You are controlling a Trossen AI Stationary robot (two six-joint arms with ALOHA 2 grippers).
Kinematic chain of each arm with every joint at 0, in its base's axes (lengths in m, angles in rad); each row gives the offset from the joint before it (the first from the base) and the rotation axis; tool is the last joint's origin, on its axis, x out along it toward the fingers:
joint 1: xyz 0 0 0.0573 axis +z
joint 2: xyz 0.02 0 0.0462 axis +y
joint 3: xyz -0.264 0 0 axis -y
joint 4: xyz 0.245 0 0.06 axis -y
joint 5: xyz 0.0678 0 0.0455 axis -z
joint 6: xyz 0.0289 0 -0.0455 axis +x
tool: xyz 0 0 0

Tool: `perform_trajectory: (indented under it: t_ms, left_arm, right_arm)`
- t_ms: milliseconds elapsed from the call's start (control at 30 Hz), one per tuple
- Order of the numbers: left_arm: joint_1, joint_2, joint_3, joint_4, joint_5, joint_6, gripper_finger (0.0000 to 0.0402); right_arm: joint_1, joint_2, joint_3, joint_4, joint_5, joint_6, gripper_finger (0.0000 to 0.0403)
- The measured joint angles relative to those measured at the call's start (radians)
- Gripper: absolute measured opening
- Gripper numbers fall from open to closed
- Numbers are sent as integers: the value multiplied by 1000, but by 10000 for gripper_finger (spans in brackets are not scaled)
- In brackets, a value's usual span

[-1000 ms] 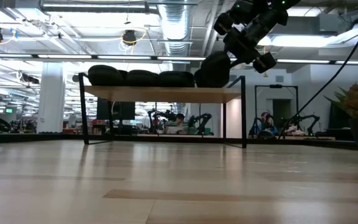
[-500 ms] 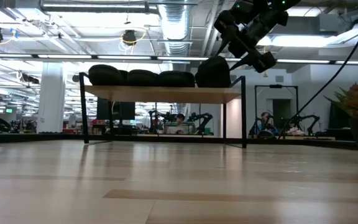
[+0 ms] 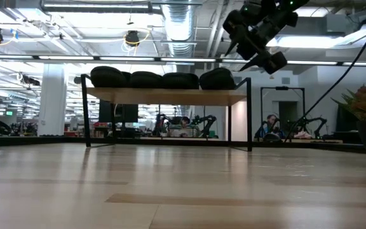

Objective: Pick and place slides into the shelf
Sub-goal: Put the black slipper on the shelf

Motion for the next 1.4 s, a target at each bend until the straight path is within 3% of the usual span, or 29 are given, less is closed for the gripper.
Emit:
perform_trajectory:
  t_ms: [133,233,467,1000,1400]
  left_arm:
    - [0,0,0,0,0,-4,29]
    - [0,0,0,0,0,-4,29]
    - [0,0,0,0,0,-4,29]
    - [0,0,0,-1,-35,-59,29]
    - [0,0,0,-3,-57,-65,29]
  right_arm:
    - [-17,-41,1,-44,46,-26,224]
    - [-42,-90,1,-59,112,-44,190]
    - [-125,-169,2,-53,183,-190,19]
    - [-245,32,2,11,228,-324,0]
    - [-254,49,2,91,224,-322,0]
